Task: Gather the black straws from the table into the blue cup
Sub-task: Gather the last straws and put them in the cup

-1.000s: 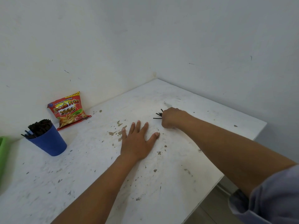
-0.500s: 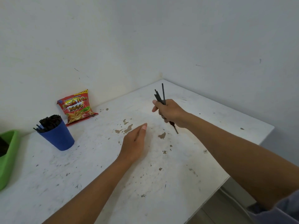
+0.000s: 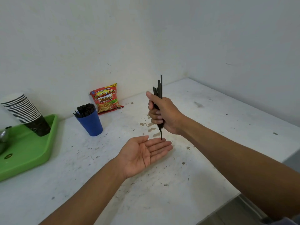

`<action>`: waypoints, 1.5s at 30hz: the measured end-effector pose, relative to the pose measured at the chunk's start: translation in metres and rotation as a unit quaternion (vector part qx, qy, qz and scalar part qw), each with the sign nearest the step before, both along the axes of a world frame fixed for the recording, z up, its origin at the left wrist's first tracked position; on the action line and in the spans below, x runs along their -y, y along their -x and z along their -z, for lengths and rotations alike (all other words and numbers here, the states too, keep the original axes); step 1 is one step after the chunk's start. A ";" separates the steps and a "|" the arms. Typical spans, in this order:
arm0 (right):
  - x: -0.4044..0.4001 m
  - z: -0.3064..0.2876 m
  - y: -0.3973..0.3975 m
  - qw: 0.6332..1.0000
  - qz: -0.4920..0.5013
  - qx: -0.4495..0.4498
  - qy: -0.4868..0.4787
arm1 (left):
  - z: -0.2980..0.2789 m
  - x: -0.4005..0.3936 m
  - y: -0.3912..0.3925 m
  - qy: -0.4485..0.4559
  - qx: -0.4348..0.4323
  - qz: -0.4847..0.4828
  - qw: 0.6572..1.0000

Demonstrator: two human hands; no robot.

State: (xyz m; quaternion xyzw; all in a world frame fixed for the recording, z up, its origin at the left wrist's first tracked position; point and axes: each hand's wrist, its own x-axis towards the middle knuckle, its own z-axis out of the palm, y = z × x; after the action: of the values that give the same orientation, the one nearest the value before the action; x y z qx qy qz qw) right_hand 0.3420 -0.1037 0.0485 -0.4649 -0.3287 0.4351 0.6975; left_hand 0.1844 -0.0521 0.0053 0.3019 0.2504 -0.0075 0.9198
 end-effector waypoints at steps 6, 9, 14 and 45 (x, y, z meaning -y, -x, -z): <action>0.000 0.018 0.012 1.000 -0.020 0.023 -0.002 | -0.002 0.000 0.011 0.000 0.000 -0.033 0.999; 0.000 0.017 0.015 0.999 -0.032 0.035 -0.010 | -0.002 0.001 0.014 -0.006 -0.008 -0.036 0.999; -0.001 0.012 0.021 0.999 -0.017 0.048 -0.010 | -0.002 -0.001 0.017 -0.016 -0.015 -0.044 0.999; -0.041 0.016 0.058 0.988 0.008 0.150 -0.031 | 0.010 -0.033 0.049 0.002 -0.005 -0.079 0.997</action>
State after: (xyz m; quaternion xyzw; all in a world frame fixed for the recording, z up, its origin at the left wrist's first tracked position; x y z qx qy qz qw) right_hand 0.2843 -0.0625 0.0321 -0.5063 -0.4391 0.3440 0.6577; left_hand 0.1356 -0.0186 -0.0042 0.2794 0.2784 0.0628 0.9168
